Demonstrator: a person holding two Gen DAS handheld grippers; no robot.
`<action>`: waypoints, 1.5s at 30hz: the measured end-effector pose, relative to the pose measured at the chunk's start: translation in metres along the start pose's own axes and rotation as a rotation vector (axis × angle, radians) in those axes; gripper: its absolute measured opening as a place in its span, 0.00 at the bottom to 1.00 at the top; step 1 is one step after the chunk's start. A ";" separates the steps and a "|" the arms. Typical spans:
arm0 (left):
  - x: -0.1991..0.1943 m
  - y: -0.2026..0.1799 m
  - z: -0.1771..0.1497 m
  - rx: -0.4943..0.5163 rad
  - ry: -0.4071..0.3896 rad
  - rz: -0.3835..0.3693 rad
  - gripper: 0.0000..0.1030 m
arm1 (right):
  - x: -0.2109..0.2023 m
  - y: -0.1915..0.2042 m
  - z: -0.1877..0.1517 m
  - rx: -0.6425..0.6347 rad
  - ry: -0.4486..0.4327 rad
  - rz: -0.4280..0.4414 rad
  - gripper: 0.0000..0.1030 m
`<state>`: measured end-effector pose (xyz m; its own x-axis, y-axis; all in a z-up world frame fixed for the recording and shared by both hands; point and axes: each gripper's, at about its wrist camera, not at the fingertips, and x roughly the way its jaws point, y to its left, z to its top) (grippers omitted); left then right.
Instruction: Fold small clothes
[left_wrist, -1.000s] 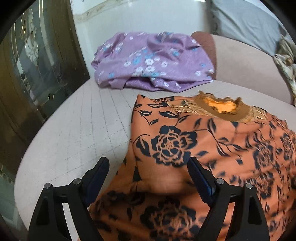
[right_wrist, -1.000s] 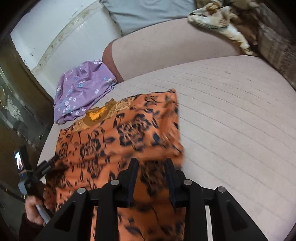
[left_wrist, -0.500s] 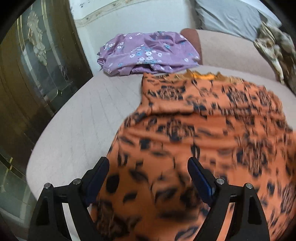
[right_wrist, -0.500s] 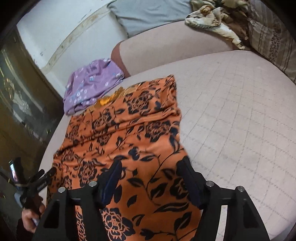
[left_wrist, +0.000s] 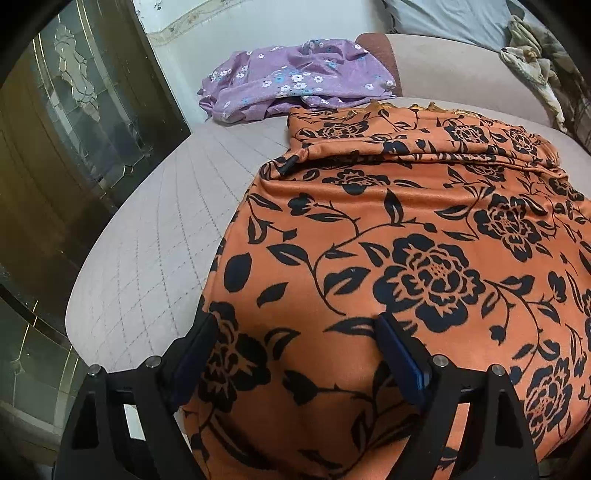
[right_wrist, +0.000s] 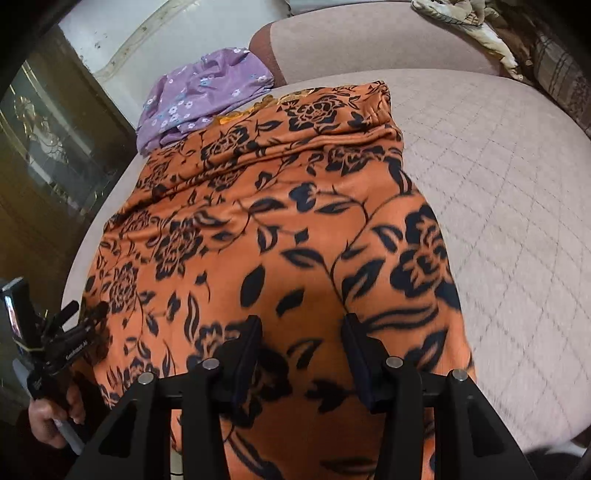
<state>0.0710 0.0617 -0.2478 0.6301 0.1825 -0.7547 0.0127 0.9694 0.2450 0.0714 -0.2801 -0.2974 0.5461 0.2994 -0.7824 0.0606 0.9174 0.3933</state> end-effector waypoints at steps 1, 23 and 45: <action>0.000 0.000 -0.001 0.000 -0.001 0.001 0.85 | -0.002 0.002 -0.003 -0.009 -0.001 -0.005 0.47; 0.002 -0.001 0.000 -0.031 -0.006 0.018 0.89 | -0.003 0.009 -0.007 -0.036 -0.006 -0.010 0.53; 0.013 0.115 -0.072 -0.432 0.309 -0.328 0.64 | -0.003 -0.003 0.001 0.055 0.010 0.058 0.54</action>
<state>0.0245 0.1878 -0.2734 0.3919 -0.1593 -0.9061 -0.1884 0.9501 -0.2485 0.0703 -0.2839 -0.2958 0.5416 0.3547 -0.7621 0.0746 0.8828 0.4639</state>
